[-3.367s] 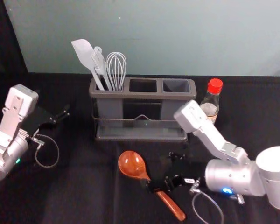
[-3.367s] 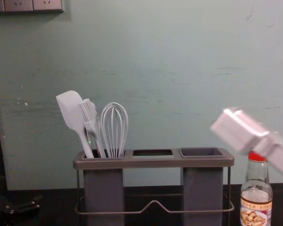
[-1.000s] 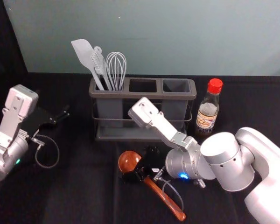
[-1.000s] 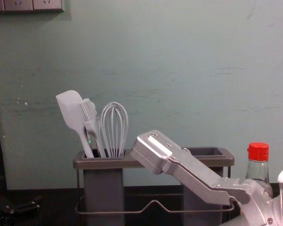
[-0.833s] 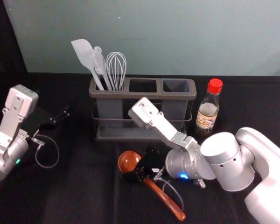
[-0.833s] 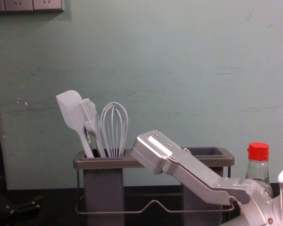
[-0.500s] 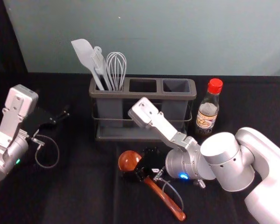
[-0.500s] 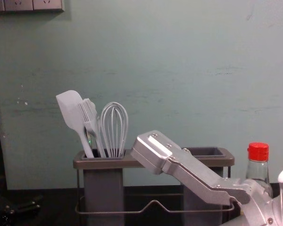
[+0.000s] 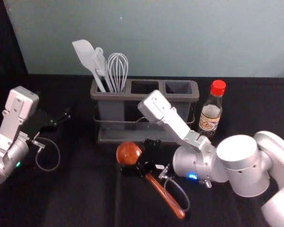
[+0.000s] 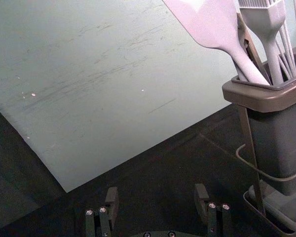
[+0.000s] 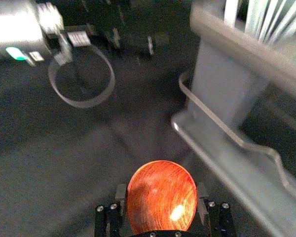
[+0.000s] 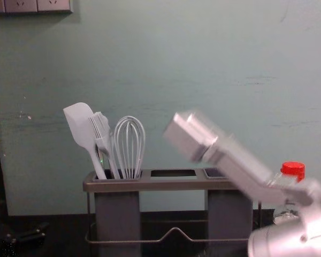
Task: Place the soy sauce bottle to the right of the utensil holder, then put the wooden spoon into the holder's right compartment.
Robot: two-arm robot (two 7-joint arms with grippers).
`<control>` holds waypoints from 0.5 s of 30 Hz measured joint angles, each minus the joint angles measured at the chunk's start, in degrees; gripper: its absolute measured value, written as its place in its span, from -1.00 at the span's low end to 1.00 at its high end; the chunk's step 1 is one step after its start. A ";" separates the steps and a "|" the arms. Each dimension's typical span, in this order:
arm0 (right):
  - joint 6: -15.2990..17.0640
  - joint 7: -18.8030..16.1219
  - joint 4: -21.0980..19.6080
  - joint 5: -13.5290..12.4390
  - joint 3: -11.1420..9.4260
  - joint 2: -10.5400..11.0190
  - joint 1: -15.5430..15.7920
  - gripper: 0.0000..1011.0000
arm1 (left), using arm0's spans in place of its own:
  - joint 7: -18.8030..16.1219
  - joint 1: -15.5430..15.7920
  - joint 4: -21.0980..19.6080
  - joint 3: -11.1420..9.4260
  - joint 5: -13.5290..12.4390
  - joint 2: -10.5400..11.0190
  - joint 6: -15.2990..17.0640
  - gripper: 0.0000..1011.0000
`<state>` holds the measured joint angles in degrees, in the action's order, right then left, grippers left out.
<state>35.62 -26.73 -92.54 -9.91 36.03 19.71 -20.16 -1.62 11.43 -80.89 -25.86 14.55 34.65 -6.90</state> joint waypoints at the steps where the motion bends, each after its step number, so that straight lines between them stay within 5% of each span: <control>1: -1.87 -0.35 -1.67 -0.67 -1.01 0.49 0.91 0.66 | 0.00 0.00 -0.01 0.00 0.00 0.00 0.00 0.99; 3: -2.89 -0.43 -2.51 -1.03 -1.53 0.79 1.42 0.66 | 0.00 0.00 0.00 0.00 0.00 0.00 0.00 0.99; 15: -21.70 -1.17 -13.59 -8.00 -10.14 5.15 7.62 0.66 | 0.00 0.00 0.00 0.00 0.00 0.00 0.00 0.99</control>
<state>13.93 -27.91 -106.14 -17.91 25.89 24.86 -12.54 -1.62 11.43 -80.90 -25.86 14.55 34.65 -6.90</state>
